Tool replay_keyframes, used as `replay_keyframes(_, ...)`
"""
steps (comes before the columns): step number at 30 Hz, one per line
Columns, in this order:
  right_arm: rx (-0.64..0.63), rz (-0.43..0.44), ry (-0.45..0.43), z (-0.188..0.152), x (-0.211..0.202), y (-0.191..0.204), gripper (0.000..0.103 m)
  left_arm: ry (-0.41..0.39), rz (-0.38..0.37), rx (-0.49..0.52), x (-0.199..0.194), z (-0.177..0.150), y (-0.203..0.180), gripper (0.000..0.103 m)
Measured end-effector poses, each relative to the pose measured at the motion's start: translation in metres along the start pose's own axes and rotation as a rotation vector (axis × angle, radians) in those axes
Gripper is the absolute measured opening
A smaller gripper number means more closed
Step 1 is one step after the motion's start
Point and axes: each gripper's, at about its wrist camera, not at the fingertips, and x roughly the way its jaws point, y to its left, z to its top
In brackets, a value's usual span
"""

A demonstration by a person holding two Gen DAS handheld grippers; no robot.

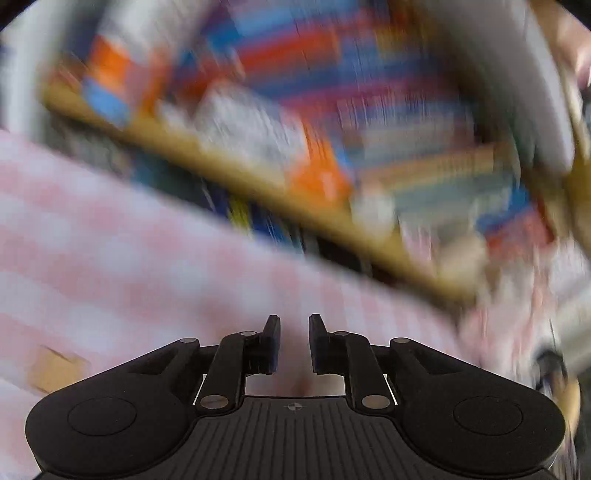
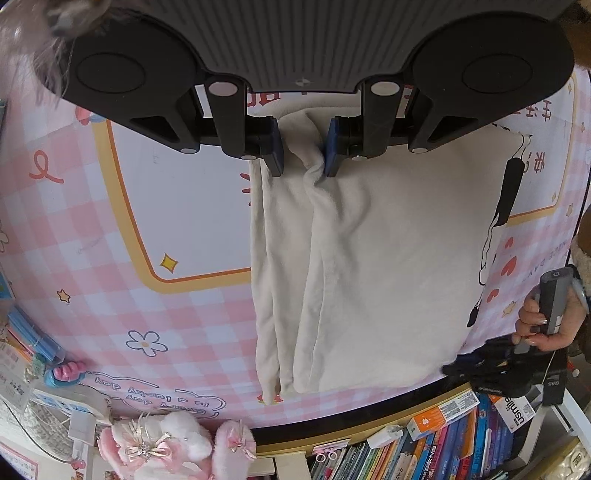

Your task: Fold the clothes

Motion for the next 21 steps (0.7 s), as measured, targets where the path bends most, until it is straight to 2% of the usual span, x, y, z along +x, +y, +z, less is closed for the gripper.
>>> replay_keyframes(1,0.004,0.000,-0.004,-0.001,0.000,0.000,0.022,-0.057,-0.016,-0.041,-0.015,0.000,0.006,0.033)
replay_keyframes(2,0.007,-0.002,-0.010,-0.002,0.000,0.000,0.022,-0.091,-0.036,-0.094,-0.031,-0.004,0.014,0.036)
replay_keyframes(5,-0.012,-0.006,-0.017,-0.002,0.000,0.002,0.022,-0.004,-0.078,-0.128,-0.061,-0.027,0.024,0.038)
replay_keyframes(7,-0.026,-0.001,-0.010,0.000,0.000,0.001,0.022,0.094,-0.013,-0.014,-0.079,-0.056,0.014,0.038)
replay_keyframes(11,-0.020,0.023,-0.004,0.006,-0.001,-0.005,0.022,0.192,0.098,0.220,-0.118,-0.122,-0.014,0.038)
replay_keyframes(12,-0.015,0.026,-0.025,0.008,-0.005,-0.007,0.024,0.202,0.117,0.263,-0.125,-0.134,-0.019,0.038)
replay_keyframes(14,0.001,0.014,-0.071,0.013,-0.012,-0.013,0.034,0.220,0.164,0.343,-0.137,-0.158,-0.033,0.045)
replay_keyframes(15,0.010,0.007,-0.088,0.017,-0.014,-0.017,0.040,0.227,0.189,0.358,-0.140,-0.167,-0.038,0.054)
replay_keyframes(16,0.019,0.001,-0.102,0.020,-0.016,-0.021,0.040,0.233,0.215,0.372,-0.144,-0.176,-0.044,0.057)
replay_keyframes(18,0.034,0.034,-0.081,0.024,-0.012,-0.028,0.040,0.243,0.262,0.390,-0.151,-0.192,-0.053,0.059)
replay_keyframes(21,0.044,0.082,-0.042,0.024,-0.004,-0.032,0.040,0.232,0.282,0.295,-0.162,-0.198,-0.053,0.061)
